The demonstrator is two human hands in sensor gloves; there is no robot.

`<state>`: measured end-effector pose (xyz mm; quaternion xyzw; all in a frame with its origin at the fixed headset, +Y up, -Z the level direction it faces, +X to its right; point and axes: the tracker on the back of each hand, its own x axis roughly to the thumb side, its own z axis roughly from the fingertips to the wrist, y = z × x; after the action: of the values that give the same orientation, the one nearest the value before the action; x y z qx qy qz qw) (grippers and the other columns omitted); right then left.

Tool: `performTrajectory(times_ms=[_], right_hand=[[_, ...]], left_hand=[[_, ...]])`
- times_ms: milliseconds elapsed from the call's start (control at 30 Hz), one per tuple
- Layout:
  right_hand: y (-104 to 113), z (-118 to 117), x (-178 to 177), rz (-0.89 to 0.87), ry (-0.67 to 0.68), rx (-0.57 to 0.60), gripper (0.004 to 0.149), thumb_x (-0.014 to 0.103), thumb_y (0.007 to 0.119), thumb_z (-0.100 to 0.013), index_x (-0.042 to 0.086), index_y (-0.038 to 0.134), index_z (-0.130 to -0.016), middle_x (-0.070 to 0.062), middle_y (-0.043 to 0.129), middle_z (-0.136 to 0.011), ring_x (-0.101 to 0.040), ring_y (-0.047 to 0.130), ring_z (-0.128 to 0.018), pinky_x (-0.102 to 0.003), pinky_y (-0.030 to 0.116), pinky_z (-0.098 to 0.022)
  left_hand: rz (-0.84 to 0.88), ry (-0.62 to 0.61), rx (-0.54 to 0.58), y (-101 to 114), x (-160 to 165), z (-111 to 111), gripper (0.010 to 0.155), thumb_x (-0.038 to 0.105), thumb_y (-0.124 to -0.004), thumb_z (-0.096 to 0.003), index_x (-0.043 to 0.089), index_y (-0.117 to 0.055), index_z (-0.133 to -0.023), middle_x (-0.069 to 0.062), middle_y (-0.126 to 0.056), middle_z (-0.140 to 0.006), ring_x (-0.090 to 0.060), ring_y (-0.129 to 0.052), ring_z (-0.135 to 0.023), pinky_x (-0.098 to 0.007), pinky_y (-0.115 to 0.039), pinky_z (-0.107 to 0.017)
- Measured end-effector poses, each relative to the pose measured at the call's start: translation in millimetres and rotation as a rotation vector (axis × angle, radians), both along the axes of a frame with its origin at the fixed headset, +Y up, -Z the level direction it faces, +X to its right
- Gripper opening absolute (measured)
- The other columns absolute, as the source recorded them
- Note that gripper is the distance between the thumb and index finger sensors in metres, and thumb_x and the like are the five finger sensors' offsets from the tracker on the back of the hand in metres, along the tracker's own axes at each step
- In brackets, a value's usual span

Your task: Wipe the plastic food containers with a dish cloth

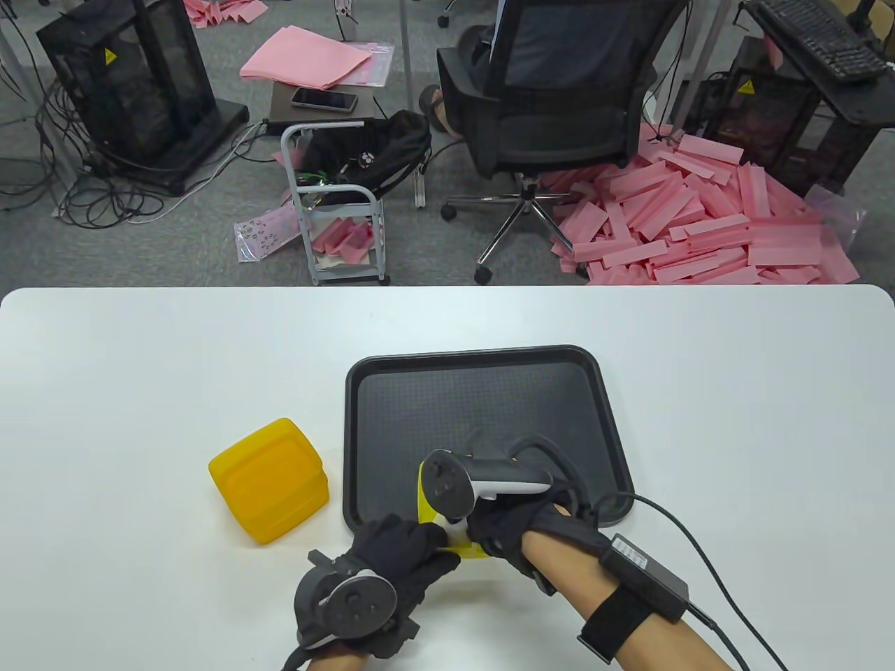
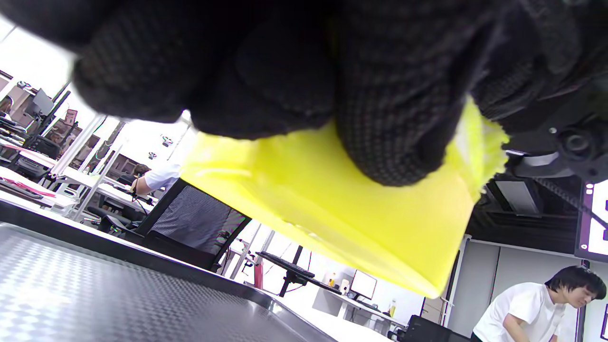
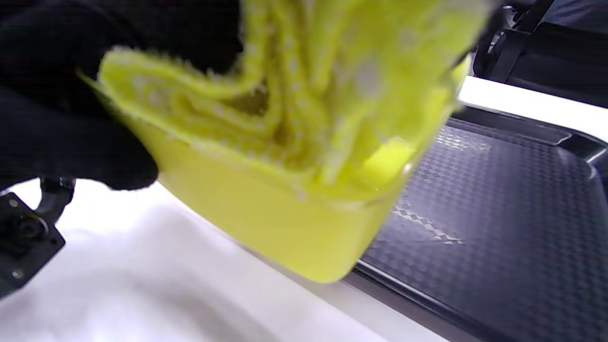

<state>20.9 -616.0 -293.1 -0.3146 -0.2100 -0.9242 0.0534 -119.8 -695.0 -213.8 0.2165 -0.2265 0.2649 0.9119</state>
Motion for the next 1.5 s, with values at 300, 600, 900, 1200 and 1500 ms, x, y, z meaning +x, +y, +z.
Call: performTrajectory(times_ms=[300,600,900,1200,1500], right_hand=[[10.4,-2.8,-11.0,-0.094,-0.005,0.17,0.049,0.036,0.092,-0.045,0.024,0.075,-0.09,-0.002,0.093,-0.082,-0.025,0.101,-0.047,-0.028,0.093,-0.021],[13.9,-0.6,-31.9,0.001,0.0,0.451,0.05,0.045,0.094,-0.043,0.025,0.078,-0.085,0.0,0.096,-0.072,-0.023,0.104,-0.036,-0.025,0.093,-0.012],[12.2,3.0,-39.1,0.155,0.038,0.693,0.047,0.049,0.093,-0.043,0.025,0.079,-0.082,0.001,0.097,-0.065,-0.021,0.103,-0.031,-0.025,0.091,-0.008],[-0.1,-5.6,-16.8,0.32,0.06,0.726,0.047,0.05,0.093,-0.043,0.027,0.079,-0.081,0.003,0.097,-0.065,-0.021,0.103,-0.034,-0.025,0.092,-0.011],[-5.3,11.3,-14.6,0.455,0.096,0.556,0.047,0.045,0.091,-0.045,0.03,0.083,-0.089,0.004,0.094,-0.077,-0.027,0.098,-0.053,-0.033,0.09,-0.026]], left_hand=[[0.015,-0.015,0.026,2.7,1.3,3.6,0.045,0.054,-0.094,-0.0333,0.022,-0.097,-0.065,0.001,-0.103,-0.038,-0.023,-0.102,-0.034,-0.041,-0.089,-0.028],[-0.029,-0.032,0.056,3.3,7.3,7.0,0.044,0.053,-0.095,-0.0323,0.025,-0.098,-0.065,0.001,-0.103,-0.037,-0.023,-0.102,-0.033,-0.041,-0.089,-0.028],[0.01,-0.028,0.066,6.3,2.0,7.5,0.042,0.053,-0.096,-0.032,0.026,-0.099,-0.065,0.001,-0.102,-0.037,-0.023,-0.101,-0.034,-0.041,-0.088,-0.029],[0.023,0.019,0.05,5.3,-4.6,4.7,0.042,0.053,-0.096,-0.0324,0.026,-0.099,-0.065,0.001,-0.102,-0.037,-0.023,-0.101,-0.034,-0.042,-0.088,-0.029],[0.007,0.043,0.04,3.1,-0.2,2.4,0.043,0.053,-0.096,-0.0322,0.026,-0.099,-0.065,0.002,-0.103,-0.037,-0.022,-0.103,-0.033,-0.041,-0.089,-0.027]])
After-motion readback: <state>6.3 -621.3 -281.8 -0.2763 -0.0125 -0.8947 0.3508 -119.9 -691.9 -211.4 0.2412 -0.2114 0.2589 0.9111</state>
